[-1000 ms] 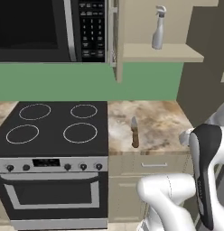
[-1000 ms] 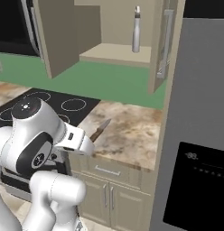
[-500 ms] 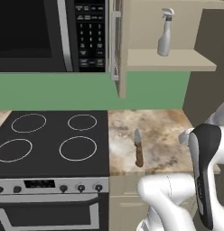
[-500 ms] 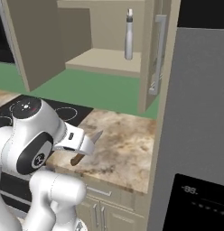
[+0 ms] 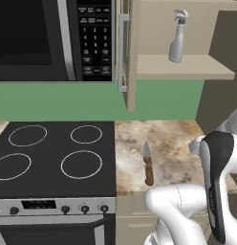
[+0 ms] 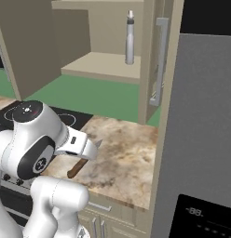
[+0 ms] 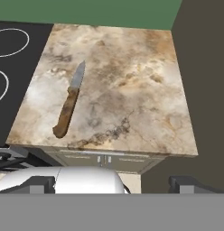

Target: Move the cutting board and knife to the sink. Then move spray from the cabinet to the counter.

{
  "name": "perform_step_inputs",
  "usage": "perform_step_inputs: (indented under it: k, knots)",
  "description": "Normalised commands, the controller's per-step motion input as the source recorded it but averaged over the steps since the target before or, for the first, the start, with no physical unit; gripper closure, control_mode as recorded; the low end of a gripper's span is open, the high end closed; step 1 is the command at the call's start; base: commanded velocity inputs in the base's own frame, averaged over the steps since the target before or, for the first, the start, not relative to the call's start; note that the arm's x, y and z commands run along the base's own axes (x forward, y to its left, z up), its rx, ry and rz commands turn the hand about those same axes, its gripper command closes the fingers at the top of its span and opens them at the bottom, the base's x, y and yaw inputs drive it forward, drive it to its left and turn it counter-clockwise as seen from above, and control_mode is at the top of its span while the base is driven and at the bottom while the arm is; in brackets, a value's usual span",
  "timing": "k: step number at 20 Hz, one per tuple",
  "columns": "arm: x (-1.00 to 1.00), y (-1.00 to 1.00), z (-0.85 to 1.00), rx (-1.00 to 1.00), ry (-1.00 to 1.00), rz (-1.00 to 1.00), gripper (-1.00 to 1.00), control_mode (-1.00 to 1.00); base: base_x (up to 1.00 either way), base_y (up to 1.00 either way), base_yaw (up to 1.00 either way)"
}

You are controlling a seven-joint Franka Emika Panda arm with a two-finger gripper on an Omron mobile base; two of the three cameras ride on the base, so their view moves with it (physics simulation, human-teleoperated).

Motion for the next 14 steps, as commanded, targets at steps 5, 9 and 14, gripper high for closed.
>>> perform_step_inputs:
  k: [5, 9, 14]
  knots:
    - [0.0, 0.0, 0.0, 0.0, 0.0, 0.0, -1.0, 1.0, 0.0, 0.0, 0.0]
    - [0.0, 0.0, 0.0, 0.0, 0.0, 0.0, -1.0, 1.0, 0.0, 0.0, 0.0]
    - [0.0, 0.0, 0.0, 0.0, 0.0, 0.0, -1.0, 1.0, 0.0, 0.0, 0.0]
